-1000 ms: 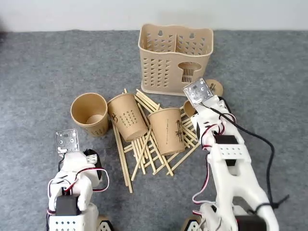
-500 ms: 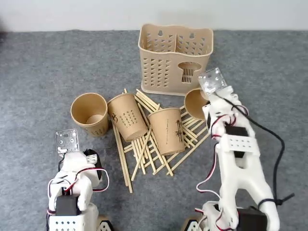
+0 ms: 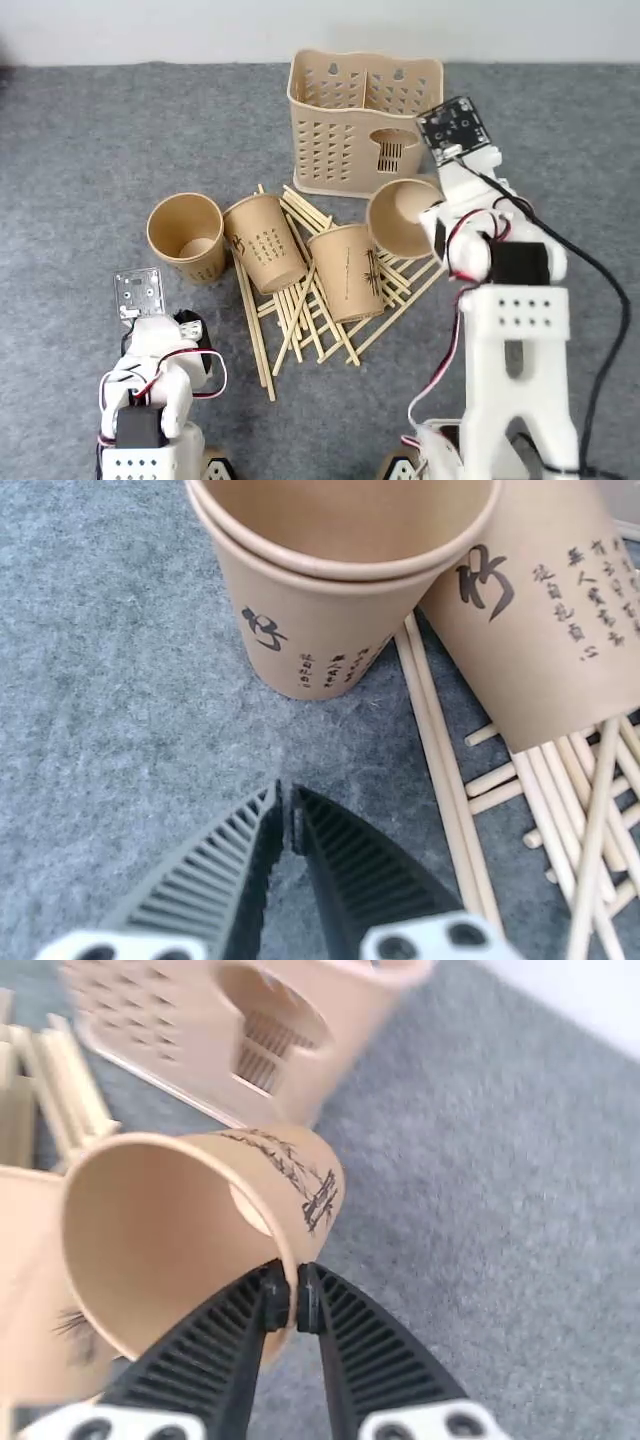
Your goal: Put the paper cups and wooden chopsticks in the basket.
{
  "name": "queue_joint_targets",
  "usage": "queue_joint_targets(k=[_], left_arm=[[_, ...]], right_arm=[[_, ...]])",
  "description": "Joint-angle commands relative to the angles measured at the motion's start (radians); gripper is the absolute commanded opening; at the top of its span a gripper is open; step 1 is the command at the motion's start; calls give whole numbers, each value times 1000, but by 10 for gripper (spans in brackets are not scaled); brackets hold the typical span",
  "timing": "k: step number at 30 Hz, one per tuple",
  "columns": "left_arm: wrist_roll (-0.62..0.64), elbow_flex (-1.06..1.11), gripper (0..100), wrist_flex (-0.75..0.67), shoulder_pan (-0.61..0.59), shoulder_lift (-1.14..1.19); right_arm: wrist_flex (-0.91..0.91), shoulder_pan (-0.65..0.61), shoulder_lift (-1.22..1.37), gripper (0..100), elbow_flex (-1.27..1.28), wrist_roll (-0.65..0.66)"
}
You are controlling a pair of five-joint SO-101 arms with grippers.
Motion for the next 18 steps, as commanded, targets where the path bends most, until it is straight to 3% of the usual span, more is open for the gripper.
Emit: queue_joint_targets(k=[1,9,18], left_arm=[[-3,-19,14,3,-3,-14],[-3,-19,14,3,-3,-14],[-3,-19,14,3,-3,-14]], right_arm=[[134,-87,-59,9,-167,-54],[196,-334,-25,9,-391,-218],[203,-509,300,9,-669,-328]])
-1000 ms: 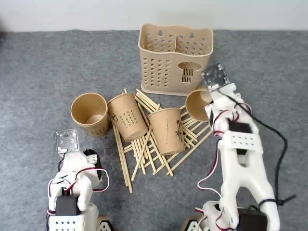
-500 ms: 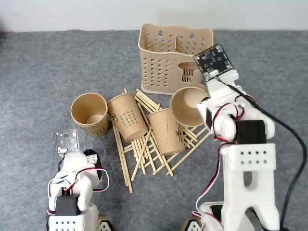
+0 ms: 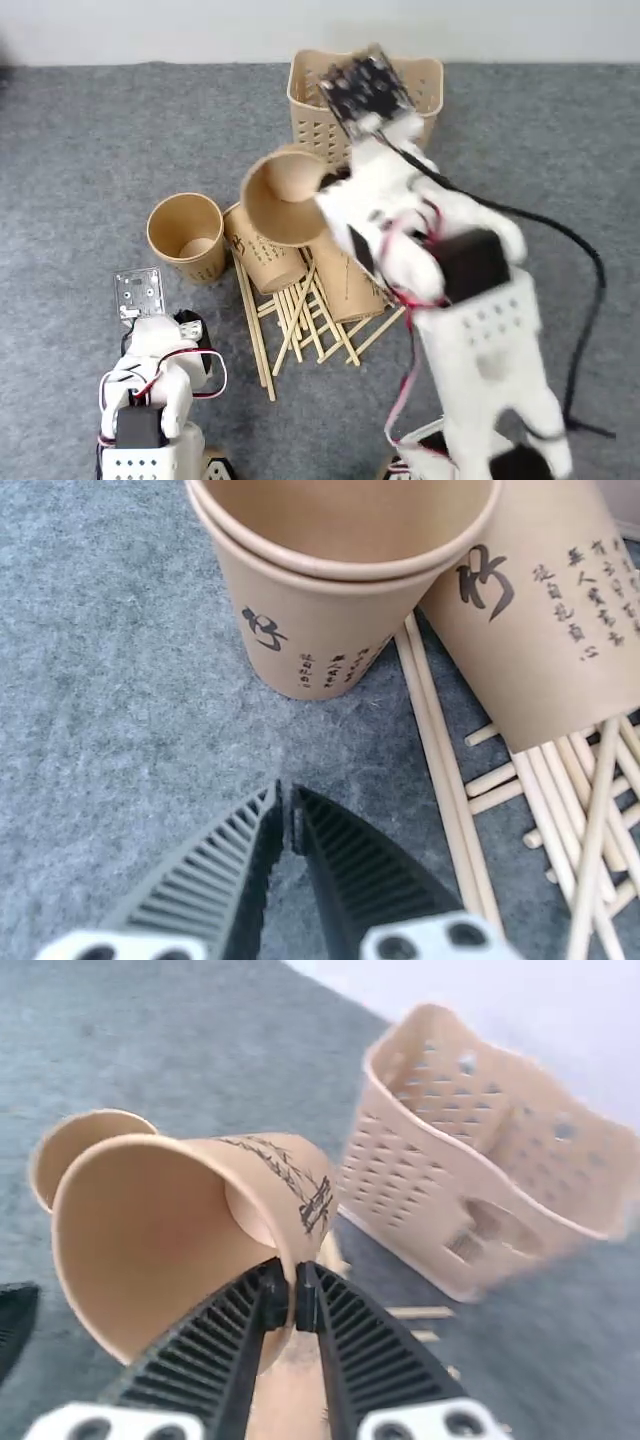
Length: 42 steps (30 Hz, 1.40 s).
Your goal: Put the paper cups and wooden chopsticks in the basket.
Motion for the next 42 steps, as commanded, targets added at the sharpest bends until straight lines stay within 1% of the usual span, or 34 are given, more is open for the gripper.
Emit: queue_joint_targets(k=[1,4,10,18,20,25,31,32,34,37,39,42], left_arm=[[-3,-19,14,3,-3,-14],[-3,-19,14,3,-3,-14],[-3,-19,14,3,-3,-14],[-3,-19,14,3,-3,-14],[-3,-19,14,3,-3,-14],[-3,-19,14,3,-3,-14],[-3,-19,14,3,-3,-14],[-3,-19,14,3,-3,-14],[-3,-19,14,3,-3,-14],[-3,-19,14,3,-3,-14],[-3,-19,14,3,-3,-14],[-3,-19,14,3,-3,-14]], right_arm=[[4,-81,93,9,-143,-40],[4,-137,160,9,-213,-63],[-2,-226,269,9,-262,-61],[-10,-239,400,9,-310,-63],[-36,-239,424,9,-310,-63],[-84,-251,446,9,-310,-63],[-90,-271,498,13,-308,-63],[-90,-271,513,29,-308,-63],[-87,-271,542,97,-308,-64],[-85,-268,562,203,-310,-140],[-90,-255,555,232,-310,-153],[-82,-246,518,231,-336,-152]])
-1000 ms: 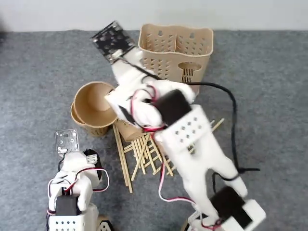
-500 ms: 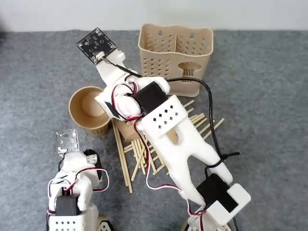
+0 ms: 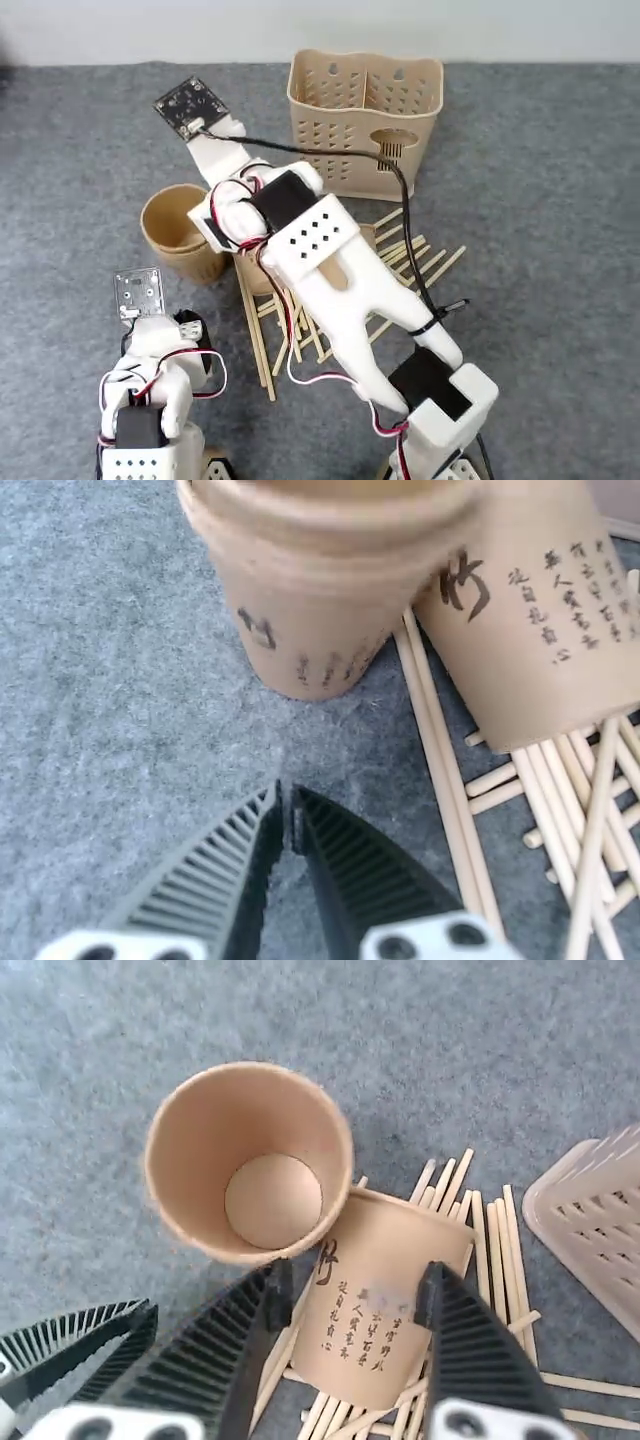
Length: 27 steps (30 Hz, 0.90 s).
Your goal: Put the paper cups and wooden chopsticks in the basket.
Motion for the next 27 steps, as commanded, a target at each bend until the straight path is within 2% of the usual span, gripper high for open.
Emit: queue_joint_targets(k=[1,5,9,13,17,27], left_arm=[[-3,-19,14,3,-3,-14],[-3,-19,14,3,-3,-14],[-3,-19,14,3,-3,-14],[-3,-19,14,3,-3,-14],[-3,-19,14,3,-3,-14],[-3,-19,14,3,-3,-14]], right_arm=[[-8,21,-71,231,-83,-12],[90,64,-117,231,-173,-12],[222,159,-130,231,-198,-14],[361,243,-77,231,-196,-15],[463,277,18,232,-196,-18],[479,278,114,233,-196,52]])
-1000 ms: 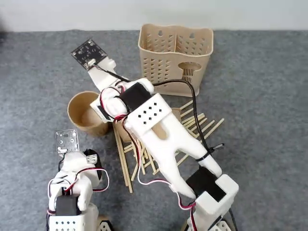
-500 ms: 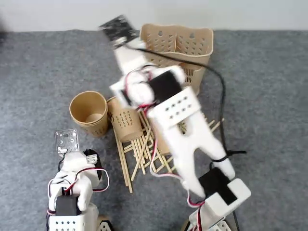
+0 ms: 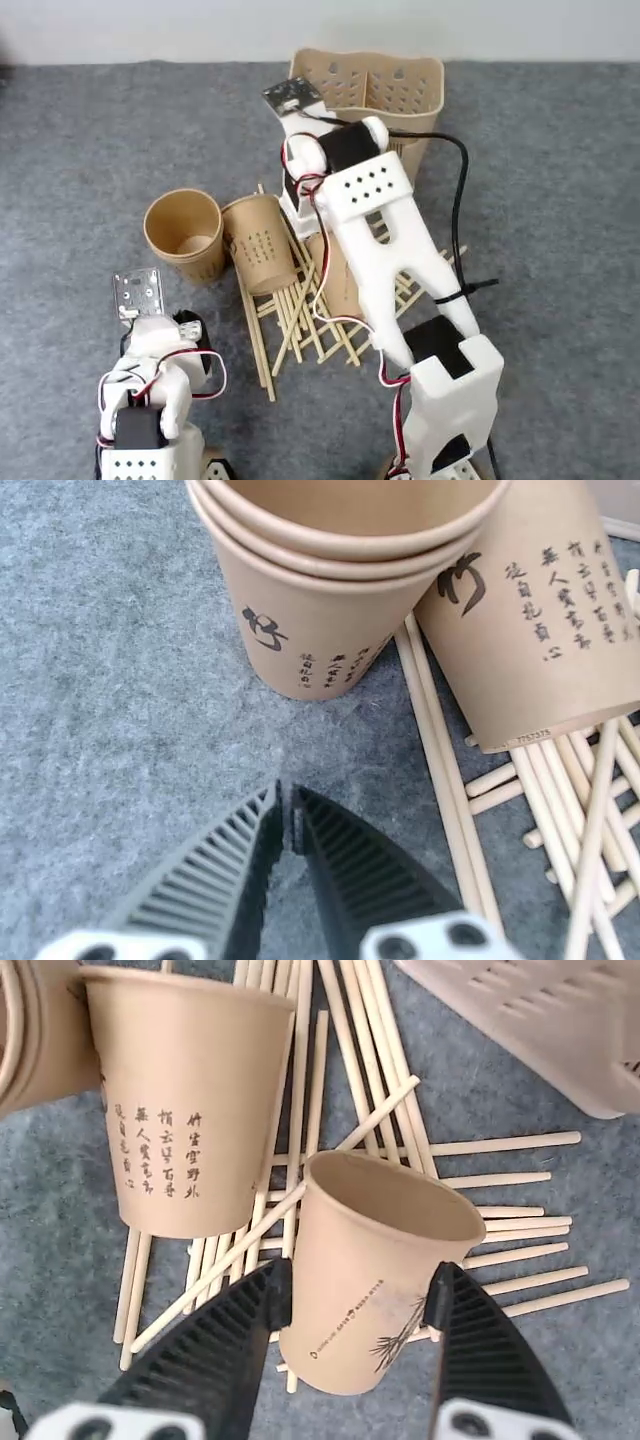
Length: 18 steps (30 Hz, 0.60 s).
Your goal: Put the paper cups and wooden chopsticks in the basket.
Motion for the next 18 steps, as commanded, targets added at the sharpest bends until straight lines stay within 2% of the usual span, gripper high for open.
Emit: queue_joint_targets(k=[1,7,18], left_arm=[[-3,-19,14,3,-3,-14],[-3,-19,14,3,-3,-14],[-3,-19,14,3,-3,-14]], right_arm=[[38,13,-10,233,-49,21],[39,39,10,233,-49,34],[39,41,39,233,-49,333]])
